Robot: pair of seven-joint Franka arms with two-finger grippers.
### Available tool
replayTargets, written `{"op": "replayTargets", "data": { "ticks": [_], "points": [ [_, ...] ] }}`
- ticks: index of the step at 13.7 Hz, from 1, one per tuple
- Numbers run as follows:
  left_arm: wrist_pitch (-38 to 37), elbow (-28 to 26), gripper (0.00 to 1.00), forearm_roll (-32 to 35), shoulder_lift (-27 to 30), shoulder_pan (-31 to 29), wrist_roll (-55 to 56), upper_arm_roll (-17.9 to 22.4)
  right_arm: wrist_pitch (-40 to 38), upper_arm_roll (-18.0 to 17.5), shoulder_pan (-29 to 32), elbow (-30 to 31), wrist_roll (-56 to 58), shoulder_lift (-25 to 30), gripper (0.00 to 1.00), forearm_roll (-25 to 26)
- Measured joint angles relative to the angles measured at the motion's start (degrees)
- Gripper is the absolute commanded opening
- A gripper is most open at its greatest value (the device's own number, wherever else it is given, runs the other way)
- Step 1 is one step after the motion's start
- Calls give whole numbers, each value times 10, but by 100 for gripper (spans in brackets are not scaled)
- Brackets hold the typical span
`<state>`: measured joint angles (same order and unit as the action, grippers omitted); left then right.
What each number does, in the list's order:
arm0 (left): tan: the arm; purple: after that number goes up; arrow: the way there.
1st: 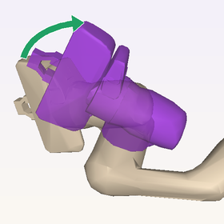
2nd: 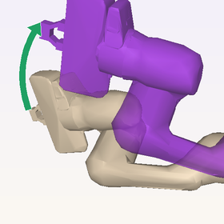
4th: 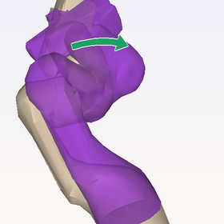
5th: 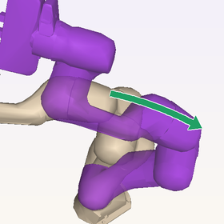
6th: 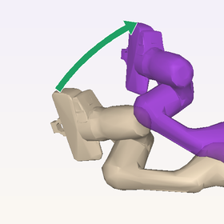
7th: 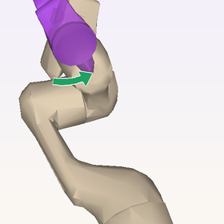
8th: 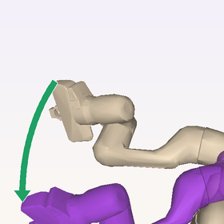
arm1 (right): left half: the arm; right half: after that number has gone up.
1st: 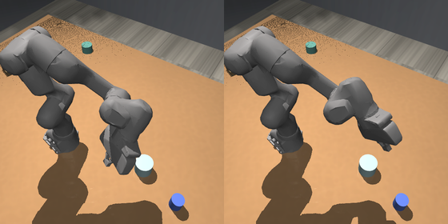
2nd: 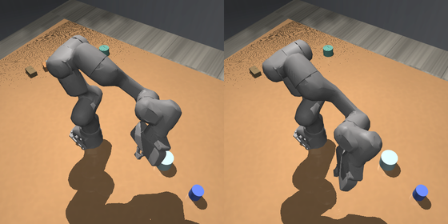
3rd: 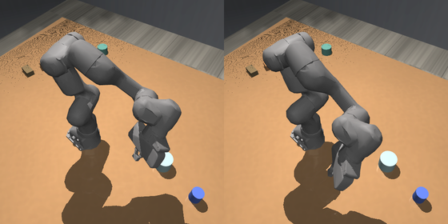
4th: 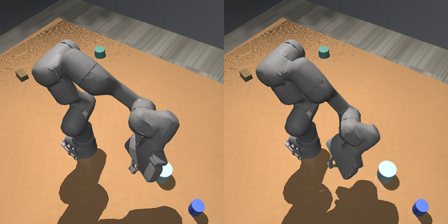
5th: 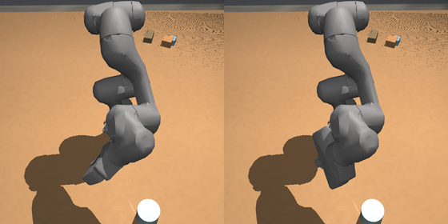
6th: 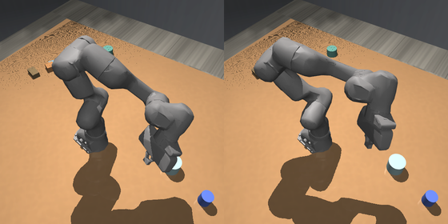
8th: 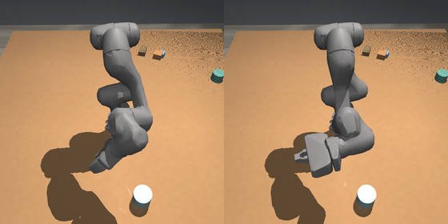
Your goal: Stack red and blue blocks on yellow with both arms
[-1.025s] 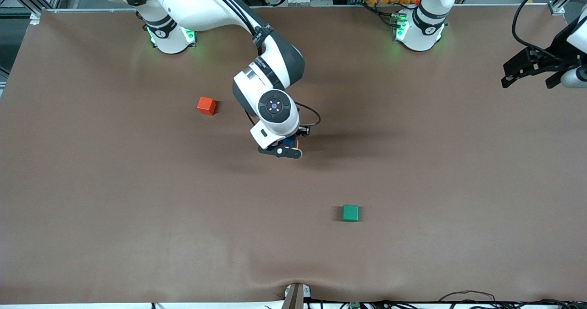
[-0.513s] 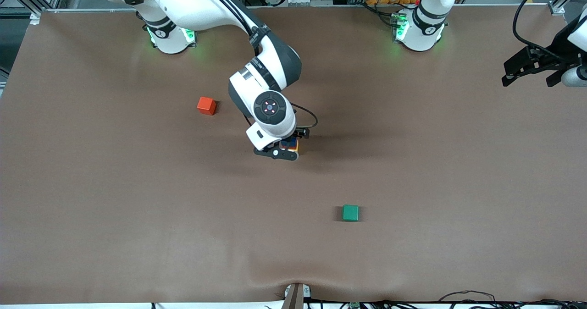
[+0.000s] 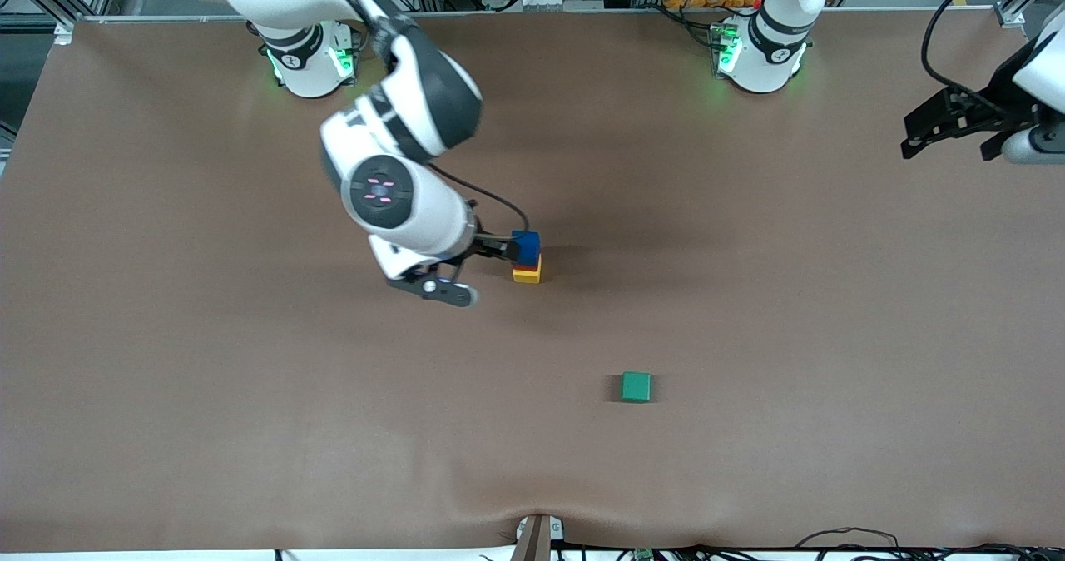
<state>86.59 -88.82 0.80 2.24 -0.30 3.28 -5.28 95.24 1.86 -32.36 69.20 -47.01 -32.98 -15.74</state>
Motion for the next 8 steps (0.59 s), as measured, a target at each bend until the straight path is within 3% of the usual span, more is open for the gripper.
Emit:
{"op": "replayTargets", "data": {
  "ticks": [8],
  "points": [
    [0, 0, 100, 0, -13, 3, 0, -4, -128, 6, 136, -2, 50, 89, 100, 16]
  ]
}}
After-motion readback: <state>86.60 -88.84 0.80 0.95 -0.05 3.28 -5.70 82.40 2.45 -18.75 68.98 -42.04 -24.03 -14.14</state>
